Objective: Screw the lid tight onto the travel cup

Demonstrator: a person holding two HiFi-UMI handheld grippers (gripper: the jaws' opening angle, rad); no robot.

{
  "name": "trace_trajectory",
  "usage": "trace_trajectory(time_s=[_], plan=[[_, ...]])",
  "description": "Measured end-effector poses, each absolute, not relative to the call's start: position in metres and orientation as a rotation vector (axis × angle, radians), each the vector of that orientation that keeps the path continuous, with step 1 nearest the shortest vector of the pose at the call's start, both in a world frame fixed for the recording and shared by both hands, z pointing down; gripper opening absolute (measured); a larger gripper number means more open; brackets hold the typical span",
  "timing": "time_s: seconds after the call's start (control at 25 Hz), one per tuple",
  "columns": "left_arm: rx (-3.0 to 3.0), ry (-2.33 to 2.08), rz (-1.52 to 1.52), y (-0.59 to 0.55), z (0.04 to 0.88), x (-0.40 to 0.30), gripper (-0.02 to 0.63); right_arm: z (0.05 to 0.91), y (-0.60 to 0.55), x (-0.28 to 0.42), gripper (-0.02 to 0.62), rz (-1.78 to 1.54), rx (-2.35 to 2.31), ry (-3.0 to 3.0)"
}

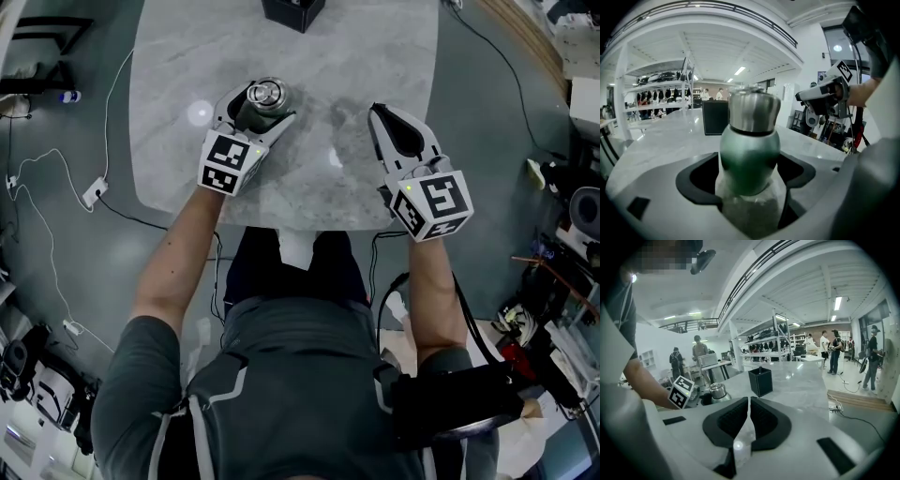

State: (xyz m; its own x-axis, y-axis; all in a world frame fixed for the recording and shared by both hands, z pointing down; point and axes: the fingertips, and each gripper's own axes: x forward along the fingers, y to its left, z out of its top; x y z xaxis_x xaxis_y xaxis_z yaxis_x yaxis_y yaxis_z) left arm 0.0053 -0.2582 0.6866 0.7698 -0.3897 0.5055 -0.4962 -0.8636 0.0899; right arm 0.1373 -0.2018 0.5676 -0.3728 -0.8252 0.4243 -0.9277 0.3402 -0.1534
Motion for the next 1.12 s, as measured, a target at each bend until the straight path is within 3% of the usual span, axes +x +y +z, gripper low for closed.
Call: trace_trajectory(time_s=[0.28,0.68,0.96,1.12], plan=[[2.674,-0.782,0.675,-0.236,0.658,-0.016,0.38,0.533,-0.187,0.148,0.04,0.509,1.594,-2.337],[2.664,-0.9,0.432,-0.212,0.522,-0.037,0.376,0.461,-0.171,0.157,0.04,0.487,1.641,-2.394],[2.732,-0.967,0.217,-0.23,0.412,-0.05,0.197,0.395,-0.183,0.157,0.04,0.364,1.636,-2.446],[2.79,-1.093,0.154,-0.211,0.374,-0.065,0.144,0.376,-0.167,0.149,0.04,0.324,1.635,-2.478]])
